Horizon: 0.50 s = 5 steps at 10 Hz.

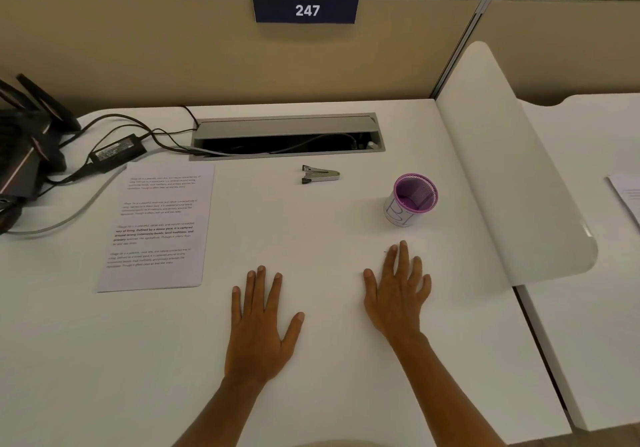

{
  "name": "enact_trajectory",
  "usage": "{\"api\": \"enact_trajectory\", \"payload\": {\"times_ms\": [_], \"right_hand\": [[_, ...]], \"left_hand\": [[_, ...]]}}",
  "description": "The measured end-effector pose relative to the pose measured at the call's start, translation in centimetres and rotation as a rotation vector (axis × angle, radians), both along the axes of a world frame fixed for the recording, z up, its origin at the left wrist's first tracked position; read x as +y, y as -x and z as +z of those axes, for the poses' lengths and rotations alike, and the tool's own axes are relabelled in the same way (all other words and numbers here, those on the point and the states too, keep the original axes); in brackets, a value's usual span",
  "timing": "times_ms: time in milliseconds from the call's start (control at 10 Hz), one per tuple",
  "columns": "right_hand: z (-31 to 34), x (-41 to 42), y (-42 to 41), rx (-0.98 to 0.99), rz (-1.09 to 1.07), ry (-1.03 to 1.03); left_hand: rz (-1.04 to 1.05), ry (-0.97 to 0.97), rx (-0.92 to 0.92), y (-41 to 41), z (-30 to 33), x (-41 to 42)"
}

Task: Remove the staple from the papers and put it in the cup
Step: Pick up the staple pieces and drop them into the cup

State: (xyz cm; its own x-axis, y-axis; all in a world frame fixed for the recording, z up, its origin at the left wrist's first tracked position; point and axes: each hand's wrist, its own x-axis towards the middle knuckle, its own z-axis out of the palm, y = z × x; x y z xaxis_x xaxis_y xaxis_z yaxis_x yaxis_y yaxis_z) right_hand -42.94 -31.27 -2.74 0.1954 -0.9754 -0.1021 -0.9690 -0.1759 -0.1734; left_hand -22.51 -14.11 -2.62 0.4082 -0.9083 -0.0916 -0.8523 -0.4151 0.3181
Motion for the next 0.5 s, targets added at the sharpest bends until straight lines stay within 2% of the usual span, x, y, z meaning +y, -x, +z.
{"api": "enact_trajectory", "payload": {"times_ms": [100,300,400,500], "right_hand": [[0.4,-0.9,-0.1,-0.034,0.016,-0.028],[1.3,-3.6,1.6,-0.336,-0.065,0.072],[1.3,-4.9,2.0,-0.447,-0.022,0.095],[1.1,-5.6,2.0,-0.472,0.021,0.121]], "left_hand": [[0.003,0.008,0.013,0.0,0.0,0.0],[-0.002,0.003,-0.001,0.0,0.0,0.2],[-0.003,0.010,-0.001,0.0,0.0,0.0],[-0.001,0.007,0.000,0.0,0.0,0.0]]}}
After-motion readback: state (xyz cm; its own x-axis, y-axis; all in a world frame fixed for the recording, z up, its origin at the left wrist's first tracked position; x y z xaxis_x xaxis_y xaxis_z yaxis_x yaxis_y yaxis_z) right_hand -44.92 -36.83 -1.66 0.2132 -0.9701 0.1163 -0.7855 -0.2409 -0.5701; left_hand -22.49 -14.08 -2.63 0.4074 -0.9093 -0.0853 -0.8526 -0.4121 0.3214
